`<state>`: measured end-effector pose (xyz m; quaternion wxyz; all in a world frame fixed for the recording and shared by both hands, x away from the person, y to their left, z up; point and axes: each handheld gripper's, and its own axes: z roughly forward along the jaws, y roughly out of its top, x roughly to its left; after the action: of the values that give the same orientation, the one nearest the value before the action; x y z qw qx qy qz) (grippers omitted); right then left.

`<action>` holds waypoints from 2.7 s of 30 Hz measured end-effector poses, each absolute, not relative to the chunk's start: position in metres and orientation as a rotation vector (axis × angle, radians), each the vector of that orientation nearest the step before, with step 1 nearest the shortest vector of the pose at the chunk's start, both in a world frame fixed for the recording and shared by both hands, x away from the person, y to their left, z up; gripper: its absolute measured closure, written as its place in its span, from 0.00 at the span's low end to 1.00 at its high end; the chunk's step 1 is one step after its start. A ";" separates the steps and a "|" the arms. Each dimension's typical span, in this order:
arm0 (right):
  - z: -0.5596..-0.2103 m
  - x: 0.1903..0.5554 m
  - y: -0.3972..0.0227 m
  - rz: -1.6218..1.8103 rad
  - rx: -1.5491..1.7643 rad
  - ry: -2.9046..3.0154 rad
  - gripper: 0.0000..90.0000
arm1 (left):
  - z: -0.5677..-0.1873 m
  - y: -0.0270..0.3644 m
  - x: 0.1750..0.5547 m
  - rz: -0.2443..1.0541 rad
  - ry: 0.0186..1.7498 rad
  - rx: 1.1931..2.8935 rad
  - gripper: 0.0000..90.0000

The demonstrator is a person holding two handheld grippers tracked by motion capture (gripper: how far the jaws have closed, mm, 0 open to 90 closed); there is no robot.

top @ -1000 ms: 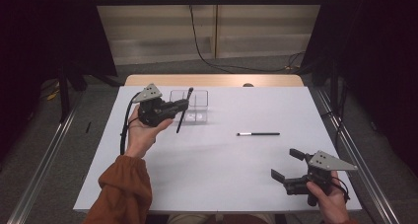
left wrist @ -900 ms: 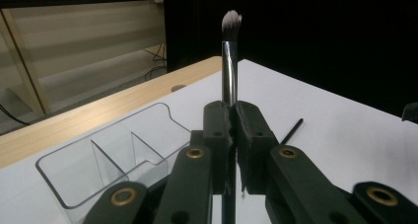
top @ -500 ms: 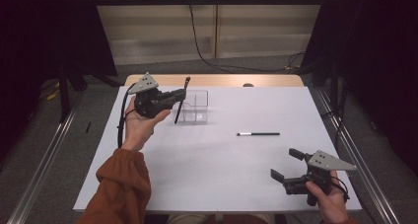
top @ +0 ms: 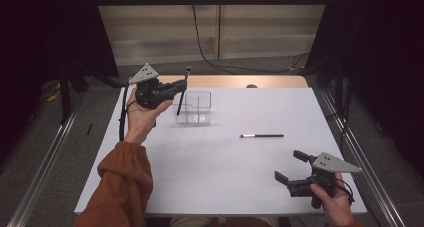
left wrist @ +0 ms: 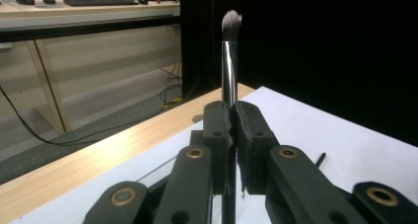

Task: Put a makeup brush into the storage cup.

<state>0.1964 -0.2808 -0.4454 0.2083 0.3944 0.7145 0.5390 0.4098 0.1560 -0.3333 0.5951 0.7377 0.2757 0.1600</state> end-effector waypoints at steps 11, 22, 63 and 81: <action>-0.446 0.197 -0.281 1.496 1.096 1.995 0.00 | -0.328 0.153 0.422 0.390 0.656 1.707 0.93; -0.446 0.196 -0.282 1.497 1.102 1.990 0.00 | -0.336 0.158 0.441 0.441 0.721 1.683 0.93; -0.447 0.194 -0.284 1.493 1.111 1.992 0.00 | -0.378 0.149 0.478 0.472 0.773 1.726 0.93; -0.447 0.194 -0.284 1.490 1.112 1.993 0.00 | -0.402 0.154 0.475 0.449 0.810 1.746 0.93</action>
<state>0.1936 -0.2840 -0.4475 0.2063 0.3993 0.7154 0.5350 0.4746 0.1535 -0.4017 0.5504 0.7376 0.3421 0.1898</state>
